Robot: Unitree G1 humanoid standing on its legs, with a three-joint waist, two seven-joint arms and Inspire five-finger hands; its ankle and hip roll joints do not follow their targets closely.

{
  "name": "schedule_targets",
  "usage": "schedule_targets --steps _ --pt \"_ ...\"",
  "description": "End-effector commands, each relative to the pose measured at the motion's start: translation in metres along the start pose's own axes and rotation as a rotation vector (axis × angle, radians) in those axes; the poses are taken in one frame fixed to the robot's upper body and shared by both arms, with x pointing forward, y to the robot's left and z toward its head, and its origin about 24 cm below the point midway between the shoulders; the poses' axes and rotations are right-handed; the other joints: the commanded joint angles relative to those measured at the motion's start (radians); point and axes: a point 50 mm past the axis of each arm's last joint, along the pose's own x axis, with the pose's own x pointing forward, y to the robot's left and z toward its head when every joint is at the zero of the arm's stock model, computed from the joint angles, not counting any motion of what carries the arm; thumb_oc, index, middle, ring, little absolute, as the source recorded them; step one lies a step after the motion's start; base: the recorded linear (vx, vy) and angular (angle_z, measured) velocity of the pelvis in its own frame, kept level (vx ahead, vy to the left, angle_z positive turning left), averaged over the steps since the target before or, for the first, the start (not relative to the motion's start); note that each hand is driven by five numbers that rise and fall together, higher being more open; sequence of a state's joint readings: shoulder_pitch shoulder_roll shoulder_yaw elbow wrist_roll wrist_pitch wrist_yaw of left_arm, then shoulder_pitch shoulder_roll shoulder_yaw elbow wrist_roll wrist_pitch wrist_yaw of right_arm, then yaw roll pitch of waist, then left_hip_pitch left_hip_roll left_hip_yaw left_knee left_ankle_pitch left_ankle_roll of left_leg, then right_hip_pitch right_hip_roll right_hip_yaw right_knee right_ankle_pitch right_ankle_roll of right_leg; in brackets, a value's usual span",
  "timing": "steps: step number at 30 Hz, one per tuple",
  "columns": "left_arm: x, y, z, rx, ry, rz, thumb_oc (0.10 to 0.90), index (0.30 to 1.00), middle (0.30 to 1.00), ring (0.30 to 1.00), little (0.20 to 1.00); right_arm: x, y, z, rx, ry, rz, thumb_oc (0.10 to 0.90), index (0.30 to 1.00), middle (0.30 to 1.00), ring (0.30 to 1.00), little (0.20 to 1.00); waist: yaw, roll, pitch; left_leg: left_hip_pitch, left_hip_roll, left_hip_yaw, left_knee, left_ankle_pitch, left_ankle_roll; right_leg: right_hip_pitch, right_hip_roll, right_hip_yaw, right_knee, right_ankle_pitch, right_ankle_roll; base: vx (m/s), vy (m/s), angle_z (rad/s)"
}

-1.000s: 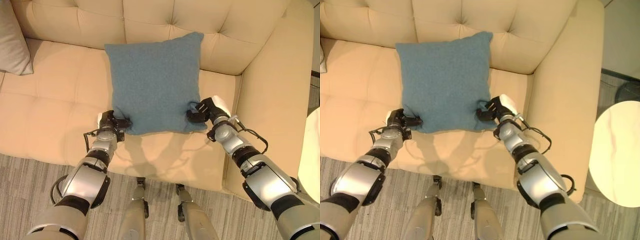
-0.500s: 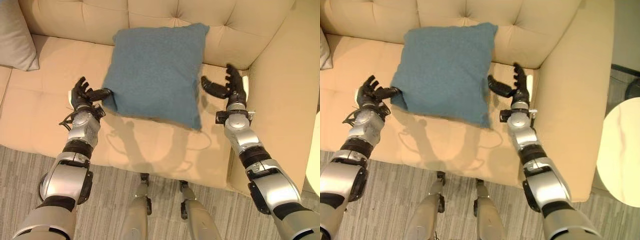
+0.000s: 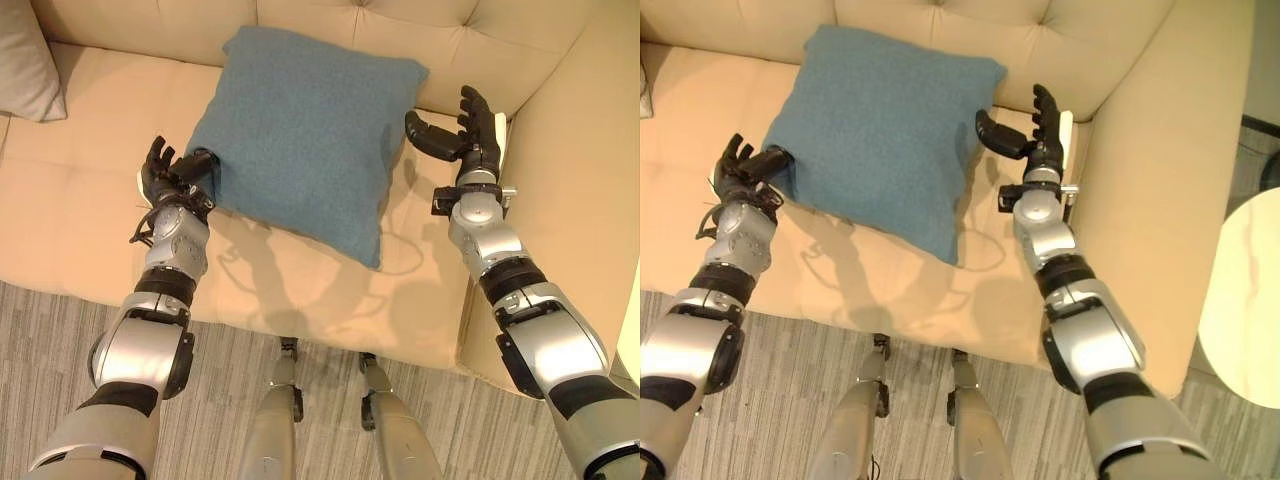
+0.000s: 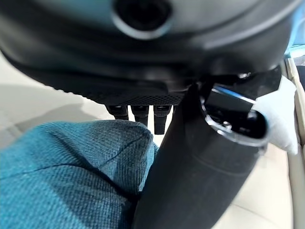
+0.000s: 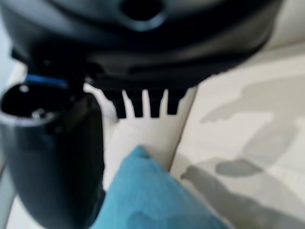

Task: Pick up all the scattered cushions and arrange them neatly on the sofa.

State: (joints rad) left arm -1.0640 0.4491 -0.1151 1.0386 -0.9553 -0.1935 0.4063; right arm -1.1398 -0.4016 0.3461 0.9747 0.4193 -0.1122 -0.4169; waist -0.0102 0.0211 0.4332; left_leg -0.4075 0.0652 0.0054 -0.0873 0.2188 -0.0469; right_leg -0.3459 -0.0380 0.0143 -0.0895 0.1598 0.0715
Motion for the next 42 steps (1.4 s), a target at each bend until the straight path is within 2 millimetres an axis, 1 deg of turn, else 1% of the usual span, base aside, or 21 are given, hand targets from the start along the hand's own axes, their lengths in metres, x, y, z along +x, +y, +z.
schedule_targets --steps 1,2,6,7,9,10,11,12,17,20,23,25,28,33,35,36,37,39,40,41,42 --pt "-0.014 -0.070 0.119 -0.207 -0.437 -0.214 0.800 0.900 0.900 0.900 0.900 0.004 0.013 0.034 0.066 -0.130 0.014 0.800 0.900 0.900 0.900 0.900 0.001 0.000 -0.097 -0.010 0.026 0.024 0.006 -0.145 -0.062 -0.080 -0.089 0.011 0.071 -0.092 0.104 0.03 0.024 -0.10" --pt "-0.018 -0.066 0.136 -0.176 -0.511 -0.274 0.800 0.900 0.900 0.900 0.900 0.003 0.014 0.034 0.070 -0.141 0.031 0.800 0.900 0.900 0.900 0.900 0.006 0.008 -0.097 -0.010 0.025 0.027 0.006 -0.146 -0.061 -0.081 -0.091 0.014 0.073 -0.094 0.104 -0.01 0.016 -0.11" --pt "-0.020 -0.054 0.150 -0.180 -0.550 -0.371 0.800 0.900 0.900 0.900 0.900 -0.001 0.011 0.022 0.054 -0.127 0.065 0.800 0.900 0.900 0.900 0.900 0.009 0.022 -0.102 -0.003 0.023 0.032 0.006 -0.151 -0.057 -0.079 -0.094 0.020 0.076 -0.097 0.103 0.03 0.026 -0.10" --pt "-0.020 -0.028 0.162 -0.152 -0.563 -0.468 0.800 0.900 0.900 0.900 0.900 -0.008 -0.001 -0.002 0.040 -0.082 0.082 0.800 0.900 0.900 0.900 0.900 0.020 0.045 -0.110 0.005 0.019 0.038 0.004 -0.155 -0.054 -0.074 -0.098 0.021 0.075 -0.098 0.104 0.05 0.033 -0.01" --pt "-0.021 -0.021 0.159 -0.167 -0.551 -0.493 0.800 0.900 0.900 0.900 0.900 -0.011 -0.004 -0.010 0.034 -0.065 0.085 0.800 0.900 0.900 0.900 0.900 0.022 0.051 -0.115 0.009 0.018 0.039 0.004 -0.157 -0.052 -0.071 -0.098 0.023 0.074 -0.098 0.104 0.03 0.026 -0.05" --pt "-0.016 -0.006 0.154 -0.172 -0.520 -0.480 0.800 0.900 0.900 0.900 0.900 -0.015 -0.006 -0.020 0.034 -0.044 0.092 0.800 0.900 0.900 0.900 0.900 0.025 0.058 -0.120 0.015 0.019 0.043 0.004 -0.160 -0.051 -0.066 -0.101 0.023 0.071 -0.098 0.105 0.02 0.019 -0.05" --pt "-0.016 -0.005 0.154 -0.171 -0.519 -0.480 0.800 0.900 0.900 0.900 0.900 -0.015 -0.006 -0.020 0.034 -0.042 0.093 0.800 0.900 0.900 0.900 0.900 0.024 0.058 -0.121 0.015 0.019 0.043 0.004 -0.160 -0.051 -0.065 -0.100 0.023 0.071 -0.098 0.105 0.00 0.000 0.00" --pt "-0.009 0.006 0.155 -0.150 -0.504 -0.423 0.800 0.900 0.900 0.900 0.900 -0.018 -0.009 -0.028 0.043 -0.026 0.084 0.800 0.900 0.900 0.900 0.900 0.024 0.066 -0.121 0.020 0.020 0.045 0.005 -0.160 -0.050 -0.061 -0.102 0.022 0.071 -0.101 0.105 0.00 0.000 0.00" --pt "-0.013 0.026 0.152 -0.129 -0.500 -0.446 0.800 0.900 0.900 0.900 0.900 -0.025 -0.014 -0.038 0.029 -0.012 0.079 0.800 0.900 0.900 0.900 0.900 0.033 0.078 -0.116 0.033 0.020 0.043 0.006 -0.162 -0.050 -0.047 -0.105 0.019 0.073 -0.105 0.104 0.00 0.000 0.00" --pt "-0.014 0.036 0.148 -0.054 -0.485 -0.464 0.800 0.900 0.900 0.900 0.900 -0.028 -0.019 -0.042 0.029 -0.016 0.085 0.800 0.900 0.900 0.900 0.900 0.034 0.083 -0.119 0.040 0.021 0.049 0.009 -0.163 -0.049 -0.043 -0.107 0.021 0.076 -0.106 0.102 0.00 0.000 0.00" --pt "-0.014 0.038 0.157 0.067 -0.491 -0.483 0.800 0.900 0.900 0.900 0.900 -0.028 -0.024 -0.043 0.029 -0.018 0.082 0.800 0.900 0.900 0.900 0.900 0.035 0.088 -0.117 0.044 0.022 0.049 0.010 -0.162 -0.049 -0.038 -0.108 0.018 0.077 -0.107 0.102 -0.01 -0.003 0.00" --pt "-0.016 0.047 0.156 0.130 -0.479 -0.497 0.800 0.900 0.900 0.900 0.900 -0.029 -0.025 -0.044 0.023 -0.025 0.095 0.800 0.900 0.900 0.900 0.900 0.039 0.089 -0.117 0.043 0.022 0.052 0.011 -0.160 -0.049 -0.042 -0.108 0.016 0.078 -0.105 0.101 0.00 0.000 0.00" --pt "-0.013 0.046 0.155 0.178 -0.474 -0.466 0.800 0.900 0.900 0.900 0.900 -0.030 -0.025 -0.046 0.020 -0.019 0.092 0.800 0.900 0.900 0.900 0.900 0.037 0.088 -0.117 0.042 0.023 0.052 0.013 -0.159 -0.049 -0.042 -0.107 0.015 0.083 -0.107 0.100 0.00 0.000 0.00" --pt "-0.013 0.017 0.145 0.189 -0.454 -0.514 0.800 0.900 0.900 0.900 0.900 -0.023 -0.021 -0.028 0.052 -0.064 0.095 0.800 0.900 0.900 0.900 0.900 0.034 0.085 -0.107 0.031 0.024 0.048 0.016 -0.153 -0.050 -0.048 -0.108 0.008 0.087 -0.105 0.101 -0.01 -0.001 0.00" --pt "-0.012 -0.005 0.137 0.194 -0.407 -0.562 0.800 0.900 0.900 0.900 0.900 -0.020 -0.013 -0.017 0.084 -0.088 0.115 0.800 0.900 0.900 0.900 0.900 0.031 0.085 -0.099 0.027 0.023 0.043 0.018 -0.158 -0.051 -0.049 -0.108 0.002 0.089 -0.110 0.104 0.00 0.000 0.00" --pt "-0.011 -0.013 0.130 0.186 -0.367 -0.591 0.800 0.900 0.900 0.900 0.900 -0.019 -0.002 -0.004 0.149 -0.116 0.149 0.800 0.900 0.900 0.900 0.900 0.028 0.080 -0.093 0.020 0.023 0.044 0.018 -0.149 -0.053 -0.059 -0.107 0.002 0.090 -0.102 0.105 0.01 0.003 0.04" --pt "-0.011 -0.014 0.130 0.186 -0.366 -0.592 0.800 0.900 0.900 0.900 0.900 -0.019 -0.002 -0.004 0.150 -0.116 0.149 0.800 0.900 0.900 0.900 0.900 0.028 0.080 -0.093 0.022 0.024 0.044 0.019 -0.156 -0.054 -0.056 -0.107 0.002 0.092 -0.108 0.105 0.00 0.000 0.00" --pt "-0.005 -0.034 0.122 0.181 -0.326 -0.570 0.800 0.900 0.900 0.900 0.900 -0.016 0.013 0.007 0.249 -0.111 0.179 0.800 0.900 0.900 0.900 0.900 0.019 0.072 -0.090 0.008 0.025 0.042 0.021 -0.147 -0.056 -0.070 -0.106 0.004 0.094 -0.100 0.106 0.00 0.000 0.00" --pt "-0.005 -0.034 0.121 0.181 -0.325 -0.571 0.800 0.900 0.900 0.900 0.900 -0.016 0.012 0.007 0.249 -0.111 0.179 0.800 0.900 0.900 0.900 0.900 0.019 0.072 -0.091 0.012 0.025 0.042 0.020 -0.153 -0.056 -0.067 -0.106 0.003 0.095 -0.107 0.107 0.00 0.000 0.00" --pt "-0.007 -0.048 0.116 0.168 -0.309 -0.585 0.800 0.900 0.900 0.900 0.900 -0.017 0.021 0.007 0.241 -0.089 0.210 0.800 0.900 0.900 0.900 0.900 0.016 0.070 -0.089 0.008 0.026 0.042 0.020 -0.151 -0.058 -0.071 -0.105 0.001 0.096 -0.106 0.108 0.00 0.000 0.00" --pt "-0.005 -0.051 0.111 0.174 -0.287 -0.574 0.800 0.900 0.900 0.900 0.900 -0.016 0.025 0.007 0.235 -0.076 0.222 0.800 0.900 0.900 0.900 0.900 0.013 0.068 -0.087 0.003 0.027 0.042 0.020 -0.144 -0.058 -0.077 -0.105 0.002 0.096 -0.099 0.108 0.00 0.000 0.00"
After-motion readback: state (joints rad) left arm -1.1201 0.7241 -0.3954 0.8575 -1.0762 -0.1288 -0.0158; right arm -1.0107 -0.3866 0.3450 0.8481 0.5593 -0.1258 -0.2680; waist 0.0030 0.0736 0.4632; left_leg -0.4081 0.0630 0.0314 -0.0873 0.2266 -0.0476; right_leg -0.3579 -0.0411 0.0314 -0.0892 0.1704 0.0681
